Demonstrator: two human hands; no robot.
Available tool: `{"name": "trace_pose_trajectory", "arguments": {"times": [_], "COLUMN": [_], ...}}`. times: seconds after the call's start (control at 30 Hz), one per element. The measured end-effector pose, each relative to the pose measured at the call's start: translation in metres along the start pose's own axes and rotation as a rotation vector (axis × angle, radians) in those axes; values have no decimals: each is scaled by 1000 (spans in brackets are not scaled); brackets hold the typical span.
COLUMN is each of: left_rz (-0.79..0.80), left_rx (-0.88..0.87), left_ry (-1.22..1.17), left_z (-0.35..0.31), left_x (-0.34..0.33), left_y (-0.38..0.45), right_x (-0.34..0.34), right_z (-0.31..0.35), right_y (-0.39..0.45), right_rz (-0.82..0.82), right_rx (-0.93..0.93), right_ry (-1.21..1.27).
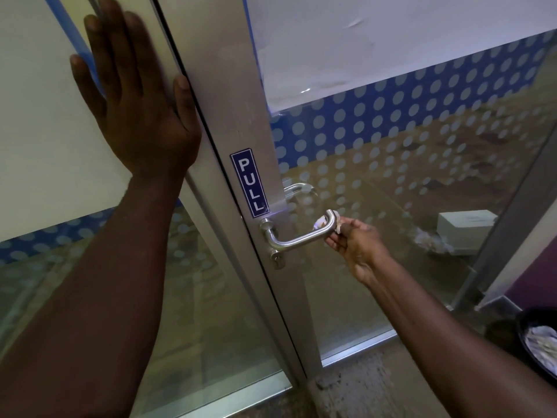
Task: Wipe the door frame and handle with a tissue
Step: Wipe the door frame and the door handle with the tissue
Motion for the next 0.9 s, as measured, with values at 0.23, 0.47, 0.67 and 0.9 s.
{"name": "trace_pose_trajectory", "arguments": {"times": [0.23,0.47,0.67,0.9], "left_rz": [-41,-74,-127,-98], "left_rx": [12,31,21,50], "left_ry": [22,1,12,41], "left_z": [1,2,-2,-3], "left_x": [-4,-2,5,12], "left_y": [-1,-2,-2,-3], "right_x": [-15,-39,-51,-69], "right_z": [-27,-71,-81,-96], "right_y": [-23,-45,-50,-53], "right_rz": [-148,-167,-149,28], "right_rx": [145,98,94,-157], "right_ry": [215,264,273,460]}}
Point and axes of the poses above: each hand's wrist, its own y-axis towards the middle knuckle, its own x-axis out of the back of the hand, z = x × y, the point moved 2 cm from there along y, towards the middle knuckle, and after that the axes turned 7 degrees about y, right-handed, at the moved point
